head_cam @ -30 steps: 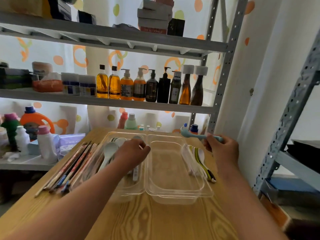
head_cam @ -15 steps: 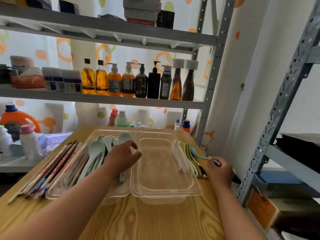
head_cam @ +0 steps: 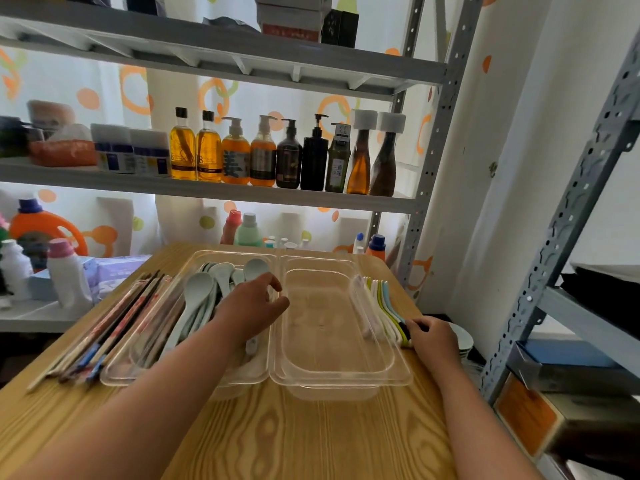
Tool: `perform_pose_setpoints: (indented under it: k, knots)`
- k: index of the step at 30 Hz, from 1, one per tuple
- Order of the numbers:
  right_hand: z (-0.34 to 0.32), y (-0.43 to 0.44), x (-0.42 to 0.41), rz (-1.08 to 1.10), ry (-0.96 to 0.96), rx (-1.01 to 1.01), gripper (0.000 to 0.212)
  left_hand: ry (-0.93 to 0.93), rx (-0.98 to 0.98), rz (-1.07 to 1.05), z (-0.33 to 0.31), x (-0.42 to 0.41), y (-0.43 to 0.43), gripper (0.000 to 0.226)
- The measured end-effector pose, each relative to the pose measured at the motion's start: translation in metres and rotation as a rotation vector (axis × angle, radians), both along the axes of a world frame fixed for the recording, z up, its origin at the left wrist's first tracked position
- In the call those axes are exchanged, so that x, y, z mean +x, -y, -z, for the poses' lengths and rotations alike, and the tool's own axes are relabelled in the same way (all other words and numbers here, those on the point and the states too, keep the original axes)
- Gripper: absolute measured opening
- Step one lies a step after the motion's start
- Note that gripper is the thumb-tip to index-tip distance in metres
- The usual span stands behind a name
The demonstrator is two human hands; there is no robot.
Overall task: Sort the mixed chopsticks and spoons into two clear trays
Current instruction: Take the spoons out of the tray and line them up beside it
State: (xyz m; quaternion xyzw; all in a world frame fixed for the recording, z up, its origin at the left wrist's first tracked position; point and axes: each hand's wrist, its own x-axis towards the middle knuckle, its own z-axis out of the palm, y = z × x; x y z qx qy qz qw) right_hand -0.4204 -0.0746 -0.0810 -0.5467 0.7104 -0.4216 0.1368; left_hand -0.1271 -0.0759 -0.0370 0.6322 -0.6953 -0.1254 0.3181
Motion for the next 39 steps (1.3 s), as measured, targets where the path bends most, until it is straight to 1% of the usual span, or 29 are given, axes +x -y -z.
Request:
perform_pose_setpoints:
  k: [8,16,20,23,25,28,31,35,37,39]
  knots:
    - [-0.001,0.001,0.000,0.011,-0.025,0.030,0.030,0.008,-0.005,-0.015,0.000,0.000,-0.001,0.028]
    - [0.000,0.002,-0.002,0.040,0.030,0.025,0.031,0.014,-0.002,-0.027,0.000,0.000,-0.003,0.028]
    - [-0.002,-0.003,-0.001,0.051,0.042,0.001,0.031,0.057,0.002,-0.033,-0.001,-0.002,-0.005,0.029]
    - [-0.007,-0.006,0.004,0.050,0.021,-0.055,0.029,0.150,-0.008,-0.034,-0.006,-0.003,-0.007,0.032]
    - [-0.016,-0.009,0.012,0.018,-0.020,-0.105,0.027,0.193,0.008,-0.012,-0.012,-0.002,-0.007,0.034]
    - [-0.038,-0.014,0.032,-0.078,-0.077,-0.159,0.022,0.170,0.025,-0.011,-0.025,0.002,-0.009,0.033]
    - [-0.056,-0.022,0.056,-0.200,-0.096,-0.192,0.021,0.169,-0.013,-0.069,-0.037,0.014,-0.016,0.029]
    - [-0.072,-0.033,0.090,-0.328,-0.108,-0.243,0.019,0.236,-0.038,-0.169,-0.047,0.049,-0.031,0.027]
    - [-0.075,-0.037,0.107,-0.380,-0.120,-0.258,0.019,0.295,-0.001,-0.203,-0.046,0.067,-0.039,0.028]
    - [-0.076,-0.041,0.122,-0.432,-0.121,-0.244,0.019,0.356,0.088,-0.218,-0.040,0.081,-0.044,0.028]
